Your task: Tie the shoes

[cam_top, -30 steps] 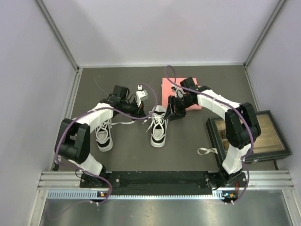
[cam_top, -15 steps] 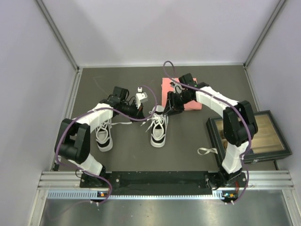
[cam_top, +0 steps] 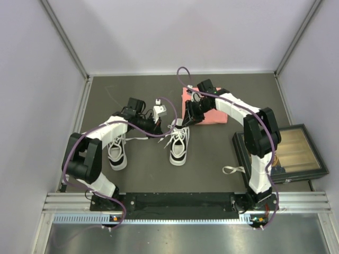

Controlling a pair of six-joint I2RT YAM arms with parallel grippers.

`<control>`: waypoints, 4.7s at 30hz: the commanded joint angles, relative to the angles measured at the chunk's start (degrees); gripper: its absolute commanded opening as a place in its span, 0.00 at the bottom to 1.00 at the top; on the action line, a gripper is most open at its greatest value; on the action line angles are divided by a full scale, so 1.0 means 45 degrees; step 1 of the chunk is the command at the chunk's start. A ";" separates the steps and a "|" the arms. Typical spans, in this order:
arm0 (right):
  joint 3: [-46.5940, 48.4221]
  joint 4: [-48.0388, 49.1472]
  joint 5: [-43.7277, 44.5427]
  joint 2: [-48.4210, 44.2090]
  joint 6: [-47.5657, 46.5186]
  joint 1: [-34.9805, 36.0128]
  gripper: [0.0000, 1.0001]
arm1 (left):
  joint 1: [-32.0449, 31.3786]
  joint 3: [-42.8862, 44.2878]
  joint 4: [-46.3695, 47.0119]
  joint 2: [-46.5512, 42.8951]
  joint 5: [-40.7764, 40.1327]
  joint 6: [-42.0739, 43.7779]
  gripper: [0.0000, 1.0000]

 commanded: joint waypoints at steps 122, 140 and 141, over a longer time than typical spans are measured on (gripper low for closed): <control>0.0951 -0.1222 0.0295 0.0229 -0.2398 0.0966 0.29 | 0.0083 0.0817 -0.1356 0.0701 -0.0341 0.1647 0.00; 0.0619 -0.1202 -0.0955 0.0152 -0.2418 0.0985 0.13 | 0.0103 0.0778 -0.1336 0.0779 -0.0399 0.1627 0.00; 0.0580 -0.1221 -0.0955 0.0074 -0.2399 0.1005 0.09 | 0.0102 0.0778 -0.1336 0.0760 -0.0380 0.1627 0.00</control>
